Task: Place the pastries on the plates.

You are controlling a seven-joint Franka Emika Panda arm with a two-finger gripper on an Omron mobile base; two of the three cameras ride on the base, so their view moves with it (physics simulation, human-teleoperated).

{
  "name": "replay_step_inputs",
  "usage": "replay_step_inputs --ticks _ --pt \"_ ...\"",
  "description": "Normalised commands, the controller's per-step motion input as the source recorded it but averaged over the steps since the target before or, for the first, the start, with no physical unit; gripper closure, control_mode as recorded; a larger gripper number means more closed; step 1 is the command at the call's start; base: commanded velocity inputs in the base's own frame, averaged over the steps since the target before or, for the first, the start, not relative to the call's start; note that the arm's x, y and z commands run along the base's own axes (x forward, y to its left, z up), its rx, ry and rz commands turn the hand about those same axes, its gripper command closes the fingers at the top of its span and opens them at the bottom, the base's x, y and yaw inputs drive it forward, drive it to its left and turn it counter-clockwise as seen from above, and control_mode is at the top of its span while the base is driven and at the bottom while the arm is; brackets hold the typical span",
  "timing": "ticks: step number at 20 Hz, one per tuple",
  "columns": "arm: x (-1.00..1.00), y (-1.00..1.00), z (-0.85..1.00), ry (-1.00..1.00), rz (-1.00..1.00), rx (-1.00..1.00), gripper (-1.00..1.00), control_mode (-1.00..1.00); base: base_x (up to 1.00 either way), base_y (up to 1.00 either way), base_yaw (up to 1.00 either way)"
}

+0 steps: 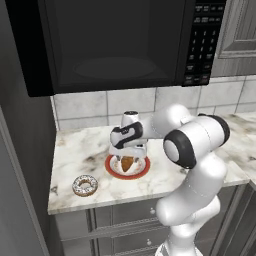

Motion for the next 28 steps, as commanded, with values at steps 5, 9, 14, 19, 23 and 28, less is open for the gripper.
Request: replay_step_inputs --ticks 5,9,14,19,23,28 --pt "-0.10 0.00 0.30 -0.07 0.00 -0.02 -1.00 -1.00 0.00 0.00 0.00" --pt "-0.17 -0.01 0.36 -0.02 0.05 -0.01 -1.00 -1.00 0.00 0.00 0.00" --pt "-0.42 0.00 0.31 0.08 0.05 0.00 -1.00 -1.00 0.00 0.00 0.00" --pt "-0.59 0.11 0.14 0.18 0.14 0.00 -1.00 -1.00 0.00 0.00 0.00" --pt "-0.43 0.32 0.07 0.07 0.20 0.00 -1.00 -1.00 0.00 0.00 0.00" --pt "-0.32 0.50 0.08 0.00 0.27 -0.06 -1.00 -1.00 0.00 0.00 0.00"
